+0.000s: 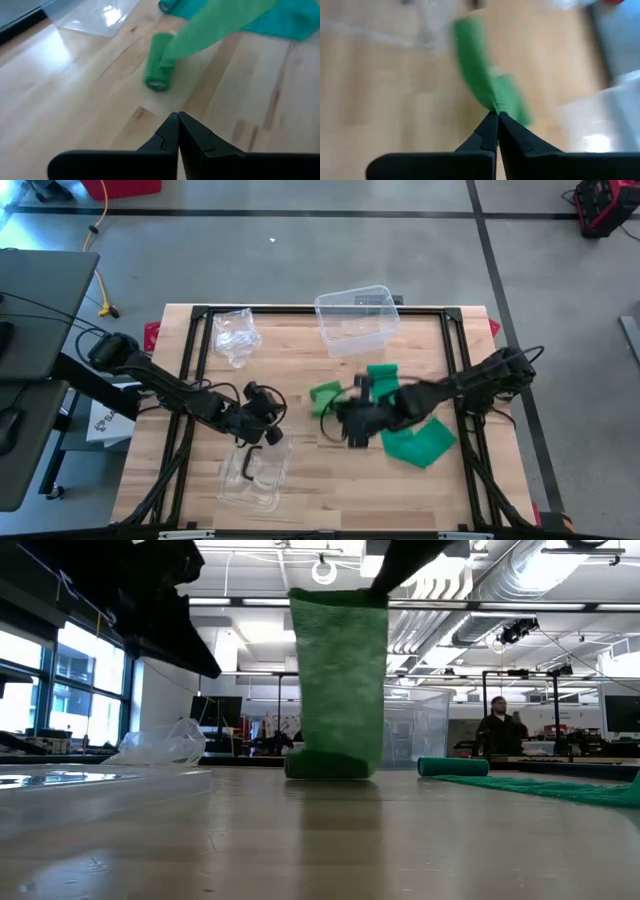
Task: Roll bandage
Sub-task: Roll the green bandage
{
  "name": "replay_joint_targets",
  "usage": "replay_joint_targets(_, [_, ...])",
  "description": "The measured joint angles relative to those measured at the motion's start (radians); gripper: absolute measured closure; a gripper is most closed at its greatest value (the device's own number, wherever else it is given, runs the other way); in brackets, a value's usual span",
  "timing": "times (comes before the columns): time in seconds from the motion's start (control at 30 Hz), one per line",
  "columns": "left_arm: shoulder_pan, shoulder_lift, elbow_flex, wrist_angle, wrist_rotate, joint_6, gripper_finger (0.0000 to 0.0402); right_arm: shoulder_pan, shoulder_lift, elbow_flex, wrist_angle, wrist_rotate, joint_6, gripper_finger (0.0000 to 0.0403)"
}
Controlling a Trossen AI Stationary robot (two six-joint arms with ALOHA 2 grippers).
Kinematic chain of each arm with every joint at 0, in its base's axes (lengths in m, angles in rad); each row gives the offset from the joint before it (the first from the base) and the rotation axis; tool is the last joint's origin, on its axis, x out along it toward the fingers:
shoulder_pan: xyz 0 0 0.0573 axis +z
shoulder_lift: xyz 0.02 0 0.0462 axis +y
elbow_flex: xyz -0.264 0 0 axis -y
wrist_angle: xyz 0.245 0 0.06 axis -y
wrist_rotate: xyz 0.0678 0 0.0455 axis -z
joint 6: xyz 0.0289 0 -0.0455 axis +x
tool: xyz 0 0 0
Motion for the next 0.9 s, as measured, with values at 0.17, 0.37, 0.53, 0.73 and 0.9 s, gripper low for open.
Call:
replay_joint_targets(0.17, [0.013,0.038,-0.075,0.253,0.001,0.008,0.0402,0.091,0.096,0.0,0.01,-0.118,0.155,0.0403])
replay_joint_targets(0.37, [0.042,0.158,-0.084,0.556,0.102,0.14,0.0402,0.186,0.206,0.0,0.017,-0.116,0.189,0.0403])
replay_joint_targets(0.53, [0.11,0.282,-0.033,0.632,0.204,0.139,0.0402,0.219,0.263,0.0,0.064,-0.121,0.25,0.0403])
replay_joint_targets(0.73, [0.171,0.44,0.115,0.627,0.449,0.288,0.0402,0.225,0.282,0.0,0.067,-0.114,0.257,0.0403])
replay_joint_targets(0.9, [0.195,0.512,0.211,0.507,0.496,0.353,0.0402,0.224,0.28,0.0,0.062,-0.111,0.22,0.0403])
